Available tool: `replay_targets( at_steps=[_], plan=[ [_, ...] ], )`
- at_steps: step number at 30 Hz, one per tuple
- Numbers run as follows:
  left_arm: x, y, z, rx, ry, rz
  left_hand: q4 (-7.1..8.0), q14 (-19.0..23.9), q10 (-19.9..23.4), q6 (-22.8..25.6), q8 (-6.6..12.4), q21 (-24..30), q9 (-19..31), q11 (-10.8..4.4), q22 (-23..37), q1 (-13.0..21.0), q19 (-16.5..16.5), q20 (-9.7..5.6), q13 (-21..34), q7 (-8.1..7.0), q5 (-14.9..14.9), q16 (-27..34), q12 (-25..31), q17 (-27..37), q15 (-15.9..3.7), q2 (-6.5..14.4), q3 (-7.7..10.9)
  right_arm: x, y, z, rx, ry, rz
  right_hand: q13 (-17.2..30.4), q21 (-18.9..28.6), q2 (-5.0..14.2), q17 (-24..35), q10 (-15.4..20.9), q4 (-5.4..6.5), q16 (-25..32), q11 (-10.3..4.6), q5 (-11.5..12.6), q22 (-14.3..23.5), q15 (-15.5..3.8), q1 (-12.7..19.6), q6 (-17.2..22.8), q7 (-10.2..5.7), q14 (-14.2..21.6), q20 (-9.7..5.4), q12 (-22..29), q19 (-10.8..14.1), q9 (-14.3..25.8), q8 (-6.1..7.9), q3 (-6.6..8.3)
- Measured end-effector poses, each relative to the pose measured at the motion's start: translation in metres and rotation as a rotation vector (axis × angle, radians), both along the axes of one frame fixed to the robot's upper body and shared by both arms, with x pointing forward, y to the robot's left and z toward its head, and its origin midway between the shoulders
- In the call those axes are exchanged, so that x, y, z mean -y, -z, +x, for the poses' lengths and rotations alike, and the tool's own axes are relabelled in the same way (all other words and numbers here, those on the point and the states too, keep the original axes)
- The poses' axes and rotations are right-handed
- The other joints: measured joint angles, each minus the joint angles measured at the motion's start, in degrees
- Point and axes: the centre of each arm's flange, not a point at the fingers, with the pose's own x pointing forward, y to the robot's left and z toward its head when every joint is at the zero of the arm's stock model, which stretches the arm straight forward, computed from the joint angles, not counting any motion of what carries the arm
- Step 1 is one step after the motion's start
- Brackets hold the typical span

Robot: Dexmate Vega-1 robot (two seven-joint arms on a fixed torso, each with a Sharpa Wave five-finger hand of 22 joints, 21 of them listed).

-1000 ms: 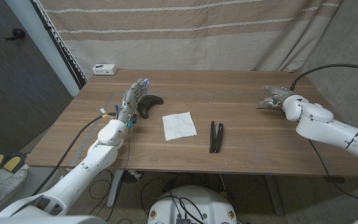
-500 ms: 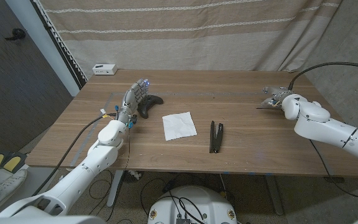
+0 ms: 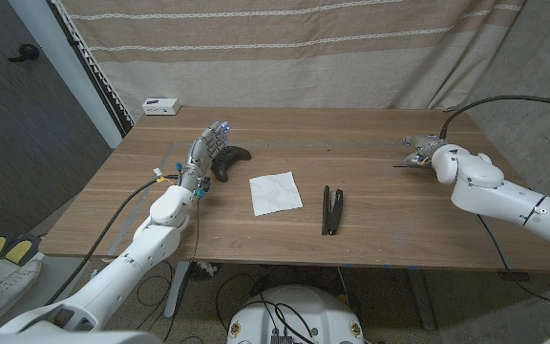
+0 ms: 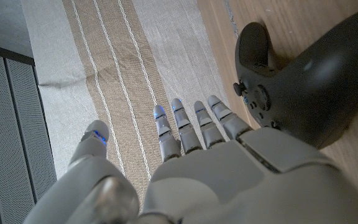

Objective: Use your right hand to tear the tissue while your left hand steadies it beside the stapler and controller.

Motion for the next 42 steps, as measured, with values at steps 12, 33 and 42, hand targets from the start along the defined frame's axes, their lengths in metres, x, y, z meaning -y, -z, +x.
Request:
replay_targets(
  at_steps=[12, 33, 42],
  plan=[
    [0.001, 0.004, -0.003, -0.002, 0.0, 0.001, 0.0, 0.0, 0.0, 0.2, 0.0, 0.0, 0.0, 0.0, 0.0, 0.0, 0.0, 0.0, 0.0, 0.21, 0.0, 0.0, 0.0, 0.0, 0.0, 0.0, 0.0, 0.0, 0.004, 0.001, -0.021, 0.015, -0.045, 1.1, 0.0, 0.0, 1.0, 1.5, 1.23, 0.5, 1.39, -2.4, 0.0, 0.0, 0.0, 1.3, 2.58, 0.0, 0.0, 1.1, 0.0, 0.5, 0.44, 1.72],
    [0.003, 0.007, -0.006, -0.005, 0.001, 0.002, 0.0, 0.0, 0.0, 0.7, 0.0, 0.0, 0.0, 0.0, 0.0, 0.0, 0.0, 0.0, 0.0, 0.29, 0.0, 0.0, 0.0, 0.0, 0.0, 0.0, 0.0, 0.006, 0.01, 0.008, -0.044, 0.057, -0.1, 3.1, 0.2, -0.31, 1.5, 1.8, 0.28, 0.5, 0.8, -7.0, 0.0, 0.02, 2.3, 1.3, 2.12, 0.0, 0.06, 1.9, 0.5, 1.3, 0.89, 6.95],
    [0.002, 0.007, -0.006, -0.006, -0.001, 0.001, 0.0, 0.0, 0.0, 0.7, 0.0, 0.0, 0.0, 0.0, 0.0, 0.0, 0.0, 0.0, 0.0, 0.29, -0.1, 0.0, 0.0, 0.0, 0.0, 0.0, 0.0, 0.008, 0.011, 0.011, -0.057, 0.07, -0.119, 4.0, 0.7, -0.67, 1.4, 1.5, 0.1, 0.3, 1.14, -9.5, -0.1, 0.21, 2.6, 1.4, 2.13, -0.2, -0.02, 1.9, 1.8, 1.8, 0.89, 8.99]
  ],
)
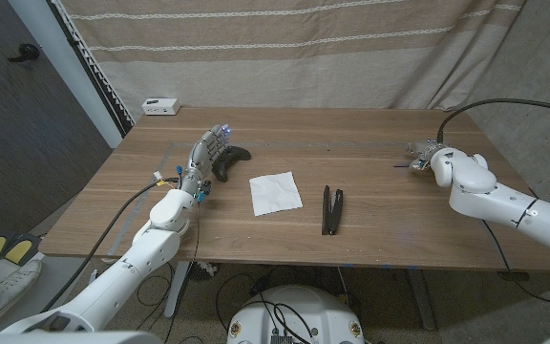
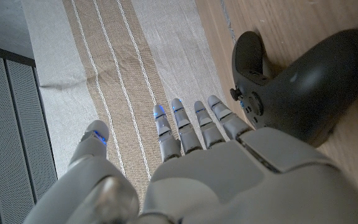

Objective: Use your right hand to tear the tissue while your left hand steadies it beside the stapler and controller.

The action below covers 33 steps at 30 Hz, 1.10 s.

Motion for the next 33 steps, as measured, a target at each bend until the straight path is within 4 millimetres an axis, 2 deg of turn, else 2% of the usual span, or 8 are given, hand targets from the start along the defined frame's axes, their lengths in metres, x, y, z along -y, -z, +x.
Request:
replay_targets(
  at_steps=[5, 10, 19, 27, 33],
  plan=[
    [0.0, 0.001, 0.001, -0.003, -0.001, -0.002, 0.0, 0.0, 0.0, 0.0, 0.0, 0.0, 0.0, 0.0, 0.0, 0.0, 0.0, 0.0, 0.0, 0.0, -0.3, 0.0, 0.0, 0.0, 0.0, 0.0, 0.0, 0.0, 0.0, 0.002, -0.007, 0.01, -0.018, 0.3, -0.3, 0.15, 0.1, 0.0, -0.08, 0.0, 0.0, -1.0, 0.0, 0.0, 0.6, 0.0, 0.0, 0.0, 0.03, 0.2, -0.4, 0.1, 0.06, 0.98],
    [0.0, 0.002, 0.002, -0.005, -0.001, -0.003, 0.0, 0.0, 0.0, 0.0, 0.0, 0.0, 0.0, 0.0, 0.0, 0.0, 0.0, 0.0, 0.0, 0.0, -0.3, 0.0, 0.0, 0.0, 0.0, 0.0, 0.0, 0.0, -0.001, 0.003, -0.013, 0.02, -0.035, 0.8, -0.3, -0.09, 0.2, 0.3, 0.06, 0.0, 0.3, -2.5, 0.0, 0.0, 0.8, 0.6, -0.59, 0.0, 0.03, 0.7, -0.4, 0.6, 1.17, 2.41],
    [-0.001, 0.003, 0.003, -0.006, 0.003, -0.006, 0.1, 0.0, 0.2, 0.0, 0.0, 0.0, 0.0, 0.21, 0.0, 0.0, 0.0, 0.0, 0.0, 0.0, -0.3, 0.0, 0.0, 0.0, 0.0, 0.0, -0.1, -0.001, -0.003, 0.008, -0.029, 0.038, -0.063, 1.6, -0.5, -0.08, 0.2, 0.6, 0.34, 0.0, 0.62, -3.9, 0.0, -0.22, 0.8, 2.1, -0.4, 0.2, -0.28, 1.3, -0.7, 1.6, 2.04, 3.5],
    [-0.001, 0.003, 0.003, -0.003, 0.003, -0.009, 0.24, 0.0, 0.2, 0.0, 0.0, 0.0, 0.0, 0.2, 0.0, 0.0, 0.0, 0.0, 0.0, 0.0, -0.3, 0.0, 0.0, 0.0, 0.0, 0.0, -0.24, -0.001, -0.002, 0.011, -0.047, 0.05, -0.083, 2.1, -0.5, -0.08, 0.3, 1.0, 0.46, 0.3, -0.23, -4.8, 0.0, -0.21, 0.8, 2.7, -0.4, 0.8, 0.03, 1.5, -1.0, 2.2, 2.79, 4.53],
    [-0.001, 0.005, 0.002, -0.005, 0.003, -0.011, 0.24, 0.0, 0.2, 0.0, 0.0, 0.0, 0.0, 0.2, 0.0, 0.3, 0.0, 0.0, 0.0, 0.0, -0.3, 0.0, 0.0, 0.0, 0.0, 0.3, -0.24, 0.001, -0.002, 0.013, -0.057, 0.061, -0.098, 2.4, -0.5, -0.08, 0.4, 1.0, 0.38, 0.3, -0.23, -5.1, 0.0, -0.21, 0.8, 3.0, -0.71, 0.8, 0.03, 1.7, -1.0, 2.6, 2.89, 4.95]
  ],
)
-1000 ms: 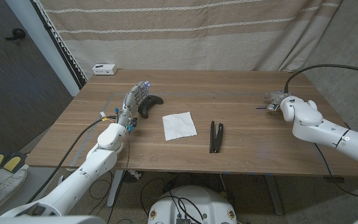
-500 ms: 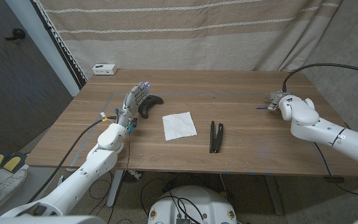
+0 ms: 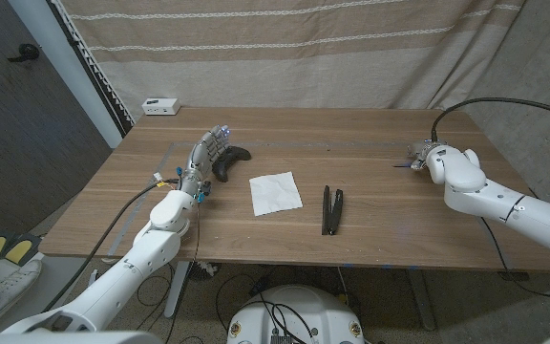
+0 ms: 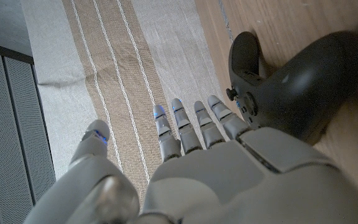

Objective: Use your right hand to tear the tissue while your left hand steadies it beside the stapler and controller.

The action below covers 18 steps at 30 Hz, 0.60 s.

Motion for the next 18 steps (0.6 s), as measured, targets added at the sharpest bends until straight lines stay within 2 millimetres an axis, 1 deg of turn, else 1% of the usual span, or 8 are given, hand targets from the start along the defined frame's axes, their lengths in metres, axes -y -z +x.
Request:
replay_targets(
  at_steps=[3, 8, 10, 13, 14, 16, 17, 18],
  plan=[
    [0.0003, 0.0007, -0.0001, -0.001, 0.0, -0.001, 0.0, 0.0, 0.0, 0.0, 0.0, 0.0, 0.0, 0.0, 0.0, 0.0, 0.0, 0.0, 0.0, 0.0, 0.0, 0.0, 0.0, 0.0, 0.0, 0.0, 0.0, 0.0006, 0.0003, 0.0004, -0.002, 0.003, -0.005, 0.0, 0.0, 0.0, 0.0, 0.0, -0.03, 0.0, 0.0, -0.4, 0.0, 0.0, 0.0, 0.0, 0.0, 0.0, 0.0, 0.0, 0.0, 0.2, 0.0, 0.15],
    [0.001, 0.0017, -0.001, -0.001, -0.001, -0.005, 0.0, 0.0, 0.0, 0.1, 0.0, 0.0, 0.0, 0.0, 0.0, 0.0, 0.0, 0.0, 0.0, -0.11, 0.0, 0.0, 0.0, 0.0, 0.0, 0.0, 0.0, 0.0033, 0.0022, 0.0021, -0.004, 0.017, -0.019, 0.4, 0.0, 0.0, 0.2, -0.3, -0.09, 0.0, -0.31, -0.8, 0.0, 0.0, 0.0, -0.2, -0.24, 0.0, 0.0, 0.0, 0.0, 0.7, 0.44, 1.09],
    [0.0013, 0.002, -0.0014, 0.0, -0.002, -0.006, 0.0, 0.0, 0.0, 0.1, 0.0, 0.0, 0.0, 0.0, 0.0, 0.0, 0.0, 0.0, 0.0, -0.11, 0.0, 0.0, 0.0, 0.0, 0.0, 0.0, 0.0, 0.0042, 0.0041, 0.0034, -0.006, 0.022, -0.023, 0.6, 0.0, 0.02, 0.3, -0.3, -0.53, 0.0, -0.41, -0.9, 0.0, 0.0, 0.2, -0.6, -0.95, 0.0, -0.21, 0.2, -0.2, 1.0, 0.44, 2.1],
    [0.0015, 0.0023, -0.0023, 0.0, -0.004, -0.005, 0.0, 0.0, 0.0, 0.1, 0.0, 0.0, 0.0, 0.0, 0.0, 0.0, 0.0, 0.0, 0.0, -0.11, 0.0, 0.0, 0.0, 0.0, 0.0, 0.0, 0.0, 0.0053, 0.0065, 0.0053, -0.004, 0.03, -0.033, 1.0, 0.0, 0.31, 0.5, -0.5, -1.29, 0.0, -1.14, -0.9, 0.2, 0.0, 2.2, -1.3, -1.66, 0.0, 0.1, 0.2, -0.5, 1.6, 0.44, 3.85],
    [0.0014, 0.0023, -0.0024, 0.0, -0.005, -0.006, 0.0, 0.0, 0.0, 0.1, 0.0, 0.0, 0.0, 0.0, 0.0, 0.0, 0.0, 0.0, 0.0, -0.11, 0.0, 0.0, 0.0, 0.0, 0.0, 0.0, 0.0, 0.0056, 0.007, 0.0057, -0.004, 0.032, -0.035, 1.1, 0.0, 0.46, 0.5, -0.6, -1.46, 0.0, -1.25, -1.0, 0.2, 0.0, 2.4, -1.5, -1.85, 0.0, -0.08, 0.2, -0.7, 1.8, 0.44, 4.42],
    [0.0006, 0.0024, -0.0029, 0.001, -0.008, -0.006, 0.0, 0.0, 0.0, 0.1, 0.0, 0.0, 0.0, 0.0, 0.0, 0.0, 0.0, 0.0, 0.0, -0.11, 0.0, 0.0, 0.0, 0.0, 0.0, 0.0, 0.0, 0.0063, 0.0082, 0.0067, -0.003, 0.036, -0.038, 1.3, 0.0, 0.32, 0.5, -0.7, -1.73, 0.0, -1.34, -1.3, 0.2, 0.11, 3.0, -1.7, -2.06, 0.1, -0.09, 0.2, -0.7, 2.1, 0.44, 5.26],
    [0.0006, 0.0024, -0.003, 0.001, -0.008, -0.006, 0.0, 0.0, 0.0, 0.1, 0.0, 0.0, 0.0, 0.0, 0.0, 0.0, 0.0, 0.0, 0.0, -0.11, 0.0, 0.0, 0.0, 0.0, 0.0, 0.0, 0.0, 0.0067, 0.0088, 0.0073, -0.002, 0.038, -0.041, 1.3, 0.0, 0.61, 0.7, -0.7, -1.8, 0.0, -1.34, -1.3, 0.2, 0.22, 3.3, -1.7, -2.06, 0.2, -0.09, 0.2, -0.7, 2.2, 0.44, 5.65],
    [0.0003, 0.0024, -0.0032, 0.001, -0.009, -0.007, 0.0, 0.0, 0.0, 0.1, 0.0, 0.0, 0.0, 0.0, 0.0, 0.0, 0.0, 0.0, 0.0, -0.11, 0.0, 0.0, 0.0, 0.0, 0.0, 0.0, 0.0, 0.0071, 0.0097, 0.008, -0.002, 0.041, -0.043, 1.5, 0.0, 0.34, 0.8, -0.7, -1.89, 0.0, -1.4, -1.3, 0.2, 0.31, 3.6, -1.8, -2.18, 0.3, -0.09, 0.2, -0.7, 2.3, 0.77, 5.87]
  ],
)
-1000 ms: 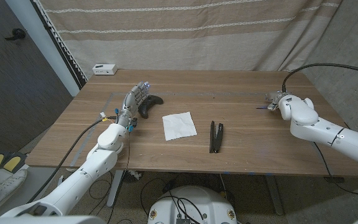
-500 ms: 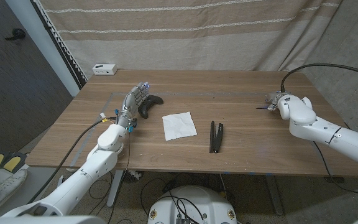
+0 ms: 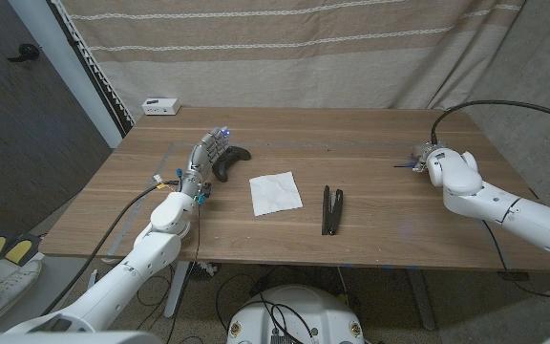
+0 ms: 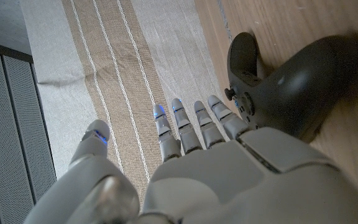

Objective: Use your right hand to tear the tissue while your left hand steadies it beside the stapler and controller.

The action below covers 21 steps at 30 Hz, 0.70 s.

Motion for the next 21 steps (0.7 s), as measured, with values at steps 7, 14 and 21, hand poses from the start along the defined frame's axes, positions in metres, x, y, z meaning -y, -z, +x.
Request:
replay_targets(
  at_steps=[7, 14, 21],
  plan=[
    [-0.0007, 0.0006, -0.0009, 0.0, -0.003, -0.002, 0.0, 0.0, 0.0, 0.0, 0.0, 0.0, 0.0, 0.0, 0.0, 0.0, 0.0, 0.0, 0.0, 0.0, 0.0, 0.0, 0.0, 0.0, 0.0, 0.0, 0.0, 0.0018, 0.003, 0.0023, -0.001, 0.008, -0.008, 0.3, 0.0, -0.03, 0.3, 0.7, 0.08, 0.2, -0.64, -0.4, 0.0, -0.12, 0.5, -0.2, -0.18, 0.9, 0.0, 0.6, 0.0, 0.6, 0.5, 0.85],
    [-0.0013, 0.0014, -0.0011, -0.002, -0.005, -0.003, 0.0, 0.0, 0.0, 0.0, 0.0, 0.0, 0.0, 0.0, 0.0, 0.0, 0.0, 0.0, 0.0, 0.0, 0.0, 0.0, 0.0, 0.0, 0.0, 0.0, 0.0, 0.0031, 0.0039, 0.0035, -0.004, 0.015, -0.011, 0.9, 0.2, -1.66, 0.7, 2.9, 0.95, 0.8, -1.18, -1.0, 0.0, -0.33, -1.1, 1.0, -0.87, 2.6, 0.18, 1.7, 0.7, 1.6, 1.72, 1.04],
    [-0.0015, 0.0019, -0.0011, -0.003, -0.005, -0.005, 0.0, 0.0, 0.0, 0.0, 0.0, 0.0, 0.0, 0.0, 0.0, 0.0, 0.0, 0.0, 0.0, 0.0, 0.0, 0.0, 0.0, 0.0, 0.0, 0.0, 0.0, 0.0043, 0.0043, 0.0041, -0.006, 0.019, -0.01, 2.0, 0.7, -2.24, 2.4, 5.9, 1.77, 2.6, -2.58, -0.4, 0.0, -0.39, -2.2, 4.2, -2.27, 5.1, 0.22, 3.5, 2.1, 3.0, 4.18, -0.19]
  ],
)
